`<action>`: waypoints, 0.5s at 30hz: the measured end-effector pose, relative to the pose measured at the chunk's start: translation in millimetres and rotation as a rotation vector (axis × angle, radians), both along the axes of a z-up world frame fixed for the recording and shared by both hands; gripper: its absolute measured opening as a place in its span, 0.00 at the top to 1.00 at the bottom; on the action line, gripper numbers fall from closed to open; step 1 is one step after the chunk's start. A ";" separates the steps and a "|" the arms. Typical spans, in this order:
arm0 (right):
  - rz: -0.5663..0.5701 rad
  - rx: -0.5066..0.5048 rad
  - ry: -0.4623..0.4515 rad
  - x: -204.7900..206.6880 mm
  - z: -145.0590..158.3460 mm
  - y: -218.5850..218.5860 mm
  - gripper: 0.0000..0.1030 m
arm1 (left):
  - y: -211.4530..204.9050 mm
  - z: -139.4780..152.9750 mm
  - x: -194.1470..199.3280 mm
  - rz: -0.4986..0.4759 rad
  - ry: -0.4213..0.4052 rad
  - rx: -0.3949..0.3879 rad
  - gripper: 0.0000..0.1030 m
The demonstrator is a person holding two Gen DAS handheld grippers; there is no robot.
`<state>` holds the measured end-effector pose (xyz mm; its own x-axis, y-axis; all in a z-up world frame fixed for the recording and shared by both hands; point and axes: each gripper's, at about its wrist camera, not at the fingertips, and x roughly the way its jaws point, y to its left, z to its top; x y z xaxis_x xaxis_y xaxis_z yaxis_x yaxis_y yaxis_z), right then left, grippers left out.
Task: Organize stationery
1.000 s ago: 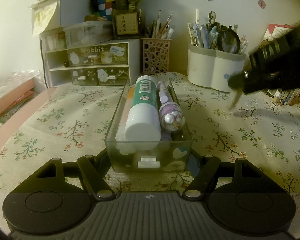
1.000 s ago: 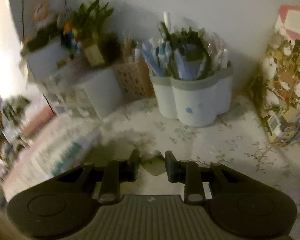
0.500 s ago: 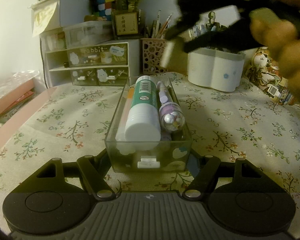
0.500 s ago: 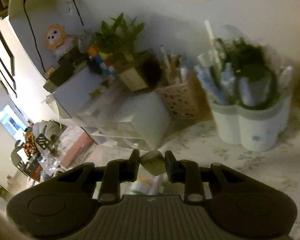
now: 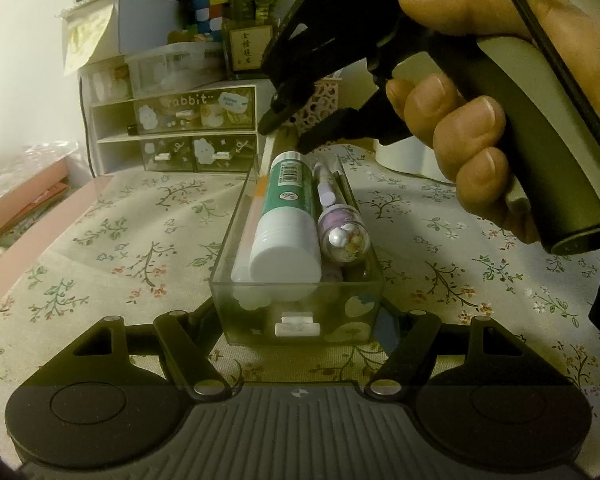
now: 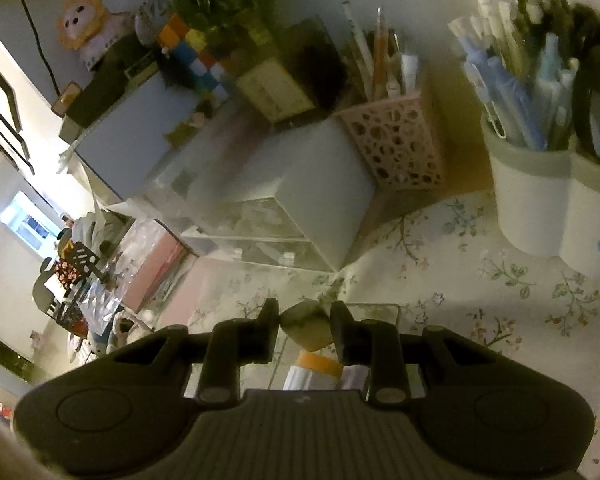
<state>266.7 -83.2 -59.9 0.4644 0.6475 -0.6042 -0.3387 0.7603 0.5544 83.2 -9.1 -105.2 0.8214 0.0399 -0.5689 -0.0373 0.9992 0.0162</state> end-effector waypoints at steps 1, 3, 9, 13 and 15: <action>-0.001 -0.001 -0.002 -0.2 0.1 -0.4 0.64 | -0.2 0.0 0.2 0.000 0.000 0.000 0.30; -0.003 0.005 -0.006 -0.7 1.2 -1.6 0.64 | 0.0 0.0 0.0 0.000 0.000 0.000 0.30; 0.007 -0.001 -0.016 -0.9 3.2 1.6 0.64 | -0.1 0.0 0.0 0.001 0.000 0.000 0.30; 0.028 -0.024 -0.022 -2.7 3.7 2.7 0.64 | -0.1 0.0 0.0 0.000 0.000 0.000 0.30; 0.030 -0.034 -0.043 -6.5 6.2 0.5 0.64 | -0.1 0.0 -0.1 0.000 0.000 0.000 0.30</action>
